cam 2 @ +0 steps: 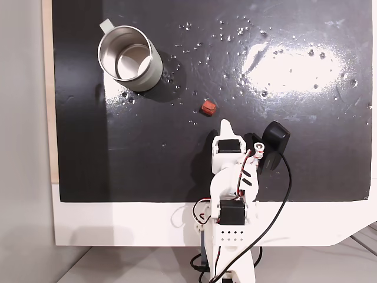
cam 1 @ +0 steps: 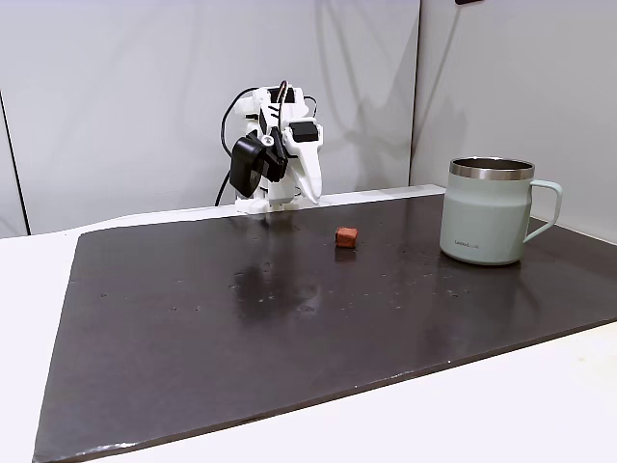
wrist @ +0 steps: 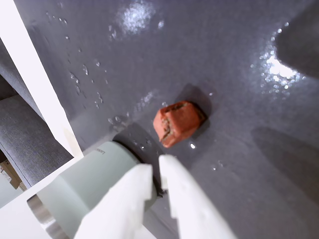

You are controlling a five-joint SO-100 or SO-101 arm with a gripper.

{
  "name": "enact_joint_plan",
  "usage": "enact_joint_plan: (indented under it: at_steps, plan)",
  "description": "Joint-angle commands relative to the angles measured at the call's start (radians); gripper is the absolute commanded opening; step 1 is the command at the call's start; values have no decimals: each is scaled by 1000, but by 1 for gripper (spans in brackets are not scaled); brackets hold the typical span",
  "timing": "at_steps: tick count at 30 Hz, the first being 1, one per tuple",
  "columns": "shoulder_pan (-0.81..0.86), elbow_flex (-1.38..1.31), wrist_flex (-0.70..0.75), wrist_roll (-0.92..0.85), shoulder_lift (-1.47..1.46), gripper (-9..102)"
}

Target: Grasp a cube and put it in the cup.

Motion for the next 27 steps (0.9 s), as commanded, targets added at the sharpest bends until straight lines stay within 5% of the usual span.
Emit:
enact_joint_plan:
  at_steps: [1,27]
  plan:
    - [-51,-5,-31,-25,14,0]
    - [-37,-77,-12,-12,14,0]
